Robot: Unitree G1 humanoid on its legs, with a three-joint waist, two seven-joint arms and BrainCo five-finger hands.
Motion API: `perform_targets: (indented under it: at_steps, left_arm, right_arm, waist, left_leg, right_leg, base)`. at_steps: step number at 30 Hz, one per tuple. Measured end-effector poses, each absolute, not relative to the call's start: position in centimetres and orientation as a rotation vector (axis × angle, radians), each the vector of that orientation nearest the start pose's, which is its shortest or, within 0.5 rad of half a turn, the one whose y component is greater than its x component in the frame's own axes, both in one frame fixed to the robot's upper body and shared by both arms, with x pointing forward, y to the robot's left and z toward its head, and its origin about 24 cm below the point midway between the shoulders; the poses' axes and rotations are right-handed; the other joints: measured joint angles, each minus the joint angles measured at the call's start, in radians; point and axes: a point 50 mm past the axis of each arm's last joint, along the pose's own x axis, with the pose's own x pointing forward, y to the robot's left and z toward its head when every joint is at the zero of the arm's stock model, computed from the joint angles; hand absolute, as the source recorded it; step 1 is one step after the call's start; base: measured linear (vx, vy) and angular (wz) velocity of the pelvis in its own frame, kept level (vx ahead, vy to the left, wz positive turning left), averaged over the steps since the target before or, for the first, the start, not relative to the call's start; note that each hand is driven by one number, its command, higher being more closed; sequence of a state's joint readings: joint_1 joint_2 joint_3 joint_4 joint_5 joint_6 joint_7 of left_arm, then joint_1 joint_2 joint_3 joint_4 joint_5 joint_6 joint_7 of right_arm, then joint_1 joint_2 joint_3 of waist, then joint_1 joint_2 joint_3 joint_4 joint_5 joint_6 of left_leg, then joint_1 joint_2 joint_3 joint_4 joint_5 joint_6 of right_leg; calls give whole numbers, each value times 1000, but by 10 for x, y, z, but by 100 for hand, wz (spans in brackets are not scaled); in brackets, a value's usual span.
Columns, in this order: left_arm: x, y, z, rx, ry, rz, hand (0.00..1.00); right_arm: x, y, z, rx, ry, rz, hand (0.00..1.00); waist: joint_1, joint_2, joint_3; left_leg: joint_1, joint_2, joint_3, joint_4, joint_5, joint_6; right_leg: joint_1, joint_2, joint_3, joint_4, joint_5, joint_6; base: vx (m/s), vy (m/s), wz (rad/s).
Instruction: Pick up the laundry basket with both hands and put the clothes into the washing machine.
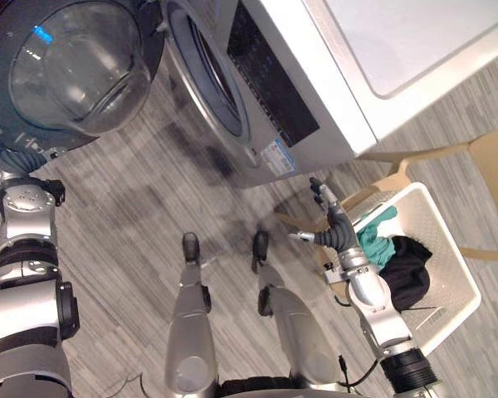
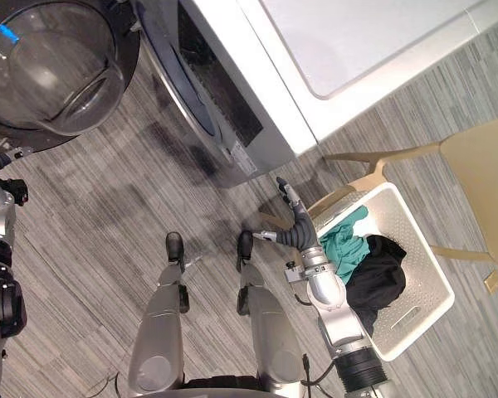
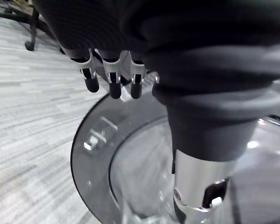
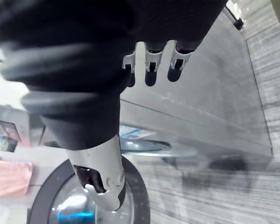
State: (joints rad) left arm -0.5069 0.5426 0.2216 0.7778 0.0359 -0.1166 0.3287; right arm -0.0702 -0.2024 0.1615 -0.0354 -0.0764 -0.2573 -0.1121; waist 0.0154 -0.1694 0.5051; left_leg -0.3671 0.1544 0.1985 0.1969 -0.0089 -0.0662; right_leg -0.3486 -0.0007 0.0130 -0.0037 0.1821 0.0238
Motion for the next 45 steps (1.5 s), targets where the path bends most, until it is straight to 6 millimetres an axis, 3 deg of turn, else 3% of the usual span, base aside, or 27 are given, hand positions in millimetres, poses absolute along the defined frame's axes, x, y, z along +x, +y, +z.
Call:
perform_targets:
  at_steps: [1,2,3,4,5,6,7,8,9,12,13,15,17,18,19,21,23,24,28,33,36,39,42,43,45]
  left_arm:
    - [308,325,73,400,42,628,0]
    - [296,306,46,373,85,577,0]
    - [288,297,31,354,116,556,0]
    - [274,277,2,314,198,508,0]
    - [257,261,-24,279,282,466,0]
    - [247,255,-36,266,322,448,0]
    - [228,247,-55,247,396,426,0]
    - [206,242,-73,228,481,418,0]
    - [191,238,-86,219,542,417,0]
    - [167,230,-107,195,657,394,0]
    - [163,225,-114,190,695,371,0]
    - [157,221,-120,187,734,346,0]
    - [148,216,-128,185,787,333,0]
    - [144,210,-132,183,806,306,0]
    - [146,205,-132,182,800,274,0]
    - [147,201,-132,192,796,247,0]
    - [145,191,-135,189,811,209,0]
    - [144,189,-136,187,815,201,0]
    - [143,190,-139,197,836,178,0]
    - [141,199,-138,223,843,186,0]
    - [146,202,-136,236,831,187,0]
    - [164,205,-128,243,769,191,0]
    - [172,206,-124,236,747,198,0]
    - [173,206,-124,235,744,197,0]
    - [176,204,-123,232,736,195,0]
  right_arm:
    - [259,-144,91,-250,-374,78,0]
    - [260,-148,94,-264,-384,49,0]
    - [261,-150,95,-274,-385,35,0]
    - [262,-156,94,-296,-378,-6,0]
    - [262,-160,91,-309,-358,-34,0]
    - [261,-161,88,-317,-345,-40,0]
    - [258,-161,78,-337,-305,-40,0]
    - [256,-160,72,-347,-283,-38,0]
    - [253,-159,66,-352,-260,-45,0]
    - [242,-165,49,-365,-189,-81,0]
    - [233,-174,40,-369,-145,-120,0]
    - [224,-182,31,-383,-93,-159,0]
    - [219,-188,22,-389,-55,-185,0]
    - [219,-191,17,-399,-28,-195,0]
    - [220,-195,11,-425,10,-197,0]
    - [221,-201,-3,-472,80,-192,0]
    - [217,-211,-17,-534,167,-186,0]
    - [216,-213,-20,-557,181,-181,0]
    - [213,-213,-27,-621,217,-151,0]
    - [240,-205,-30,-694,219,-58,0]
    - [264,-198,-22,-742,187,-9,0]
    - [300,-195,-1,-815,134,10,0]
    - [332,-194,25,-894,80,6,0]
    - [338,-195,29,-920,78,3,0]
    - [347,-200,34,-982,97,3,0]
  waist:
    - [-1,3,-2]
    - [-2,9,-6]
    - [-3,16,-10]
    - [-4,39,-20]
    - [-2,54,-36]
    - [-2,55,-45]
    - [4,54,-76]
    - [1,88,-116]
    - [0,106,-150]
    - [-3,136,-196]
    - [-7,150,-219]
    - [-8,153,-221]
    - [-15,155,-224]
    - [-10,152,-226]
    - [-2,151,-229]
    - [0,156,-231]
    - [-1,184,-244]
    - [0,194,-248]
    - [0,184,-259]
    - [7,185,-258]
    - [22,190,-245]
    - [55,201,-151]
    - [66,214,-87]
    - [82,214,-81]
    - [87,223,-72]
  left_leg:
    - [6,5,21,29,-26,2]
    - [14,20,59,66,-58,9]
    - [17,28,78,81,-70,18]
    - [31,61,129,97,-79,27]
    - [56,81,171,106,-97,27]
    - [70,84,188,122,-112,23]
    - [95,91,221,184,-165,2]
    - [108,121,234,214,-195,-11]
    - [133,134,267,187,-195,-12]
    - [236,146,348,117,-193,-15]
    - [247,168,366,133,-185,-35]
    - [248,218,363,249,-177,-42]
    - [239,246,293,374,-152,-4]
    - [199,237,201,456,-152,16]
    - [178,172,90,464,-209,-12]
    - [168,80,-43,381,-252,-41]
    - [186,15,-138,150,-222,-57]
    - [186,16,-139,113,-179,-45]
    - [226,-50,-74,56,-160,-3]
    - [217,-90,-73,28,-144,22]
    - [165,-102,-98,43,-137,33]
    - [125,-104,-121,75,-133,37]
    - [61,-106,-146,101,-126,41]
    - [42,-107,-148,104,-122,42]
    - [5,-117,-172,114,-115,46]
  right_leg:
    - [5,2,21,1,-4,6]
    - [4,-6,1,7,-34,-6]
    - [1,-18,-44,24,-60,-20]
    - [-10,-39,-165,74,-121,-77]
    - [-40,-101,-307,212,-170,-125]
    - [-41,-136,-372,293,-195,-147]
    - [-21,-178,-445,348,-214,-81]
    - [-6,-142,-447,332,-207,-79]
    - [16,-116,-439,271,-202,-73]
    - [86,-80,-447,180,-187,-60]
    - [93,-66,-439,175,-188,-56]
    - [119,-45,-396,168,-190,-55]
    - [161,-12,-331,142,-180,-70]
    - [180,-6,-283,128,-172,-76]
    - [183,-6,-224,121,-169,-73]
    - [190,-5,-152,111,-151,-66]
    - [189,5,-85,103,-136,-42]
    - [189,12,-73,101,-133,-35]
    - [209,-49,-15,30,-103,29]
    - [201,-79,-15,-1,-83,55]
    - [169,-88,-37,0,-79,60]
    - [150,-90,-57,12,-73,58]
    - [104,-92,-75,31,-67,56]
    - [83,-93,-78,38,-67,56]
    - [62,-97,-97,43,-67,55]
  base:
    - [0,25,-90]
    - [-9,17,-84]
    - [-14,10,-101]
    - [2,3,-102]
    - [27,9,-93]
    - [95,17,-89]
    - [126,19,-90]
    - [130,6,-106]
    - [140,-20,-102]
    - [159,-28,-83]
    - [112,-41,-33]
    - [134,-80,-69]
    - [140,-107,-97]
    - [151,-17,-120]
    - [149,25,-129]
    - [119,102,-135]
    - [86,188,-118]
    - [50,199,-83]
    - [49,199,-26]
    - [20,106,5]
    - [-4,38,23]
    - [-70,13,24]
    - [-95,2,23]
    - [-80,1,12]
    - [-51,4,28]
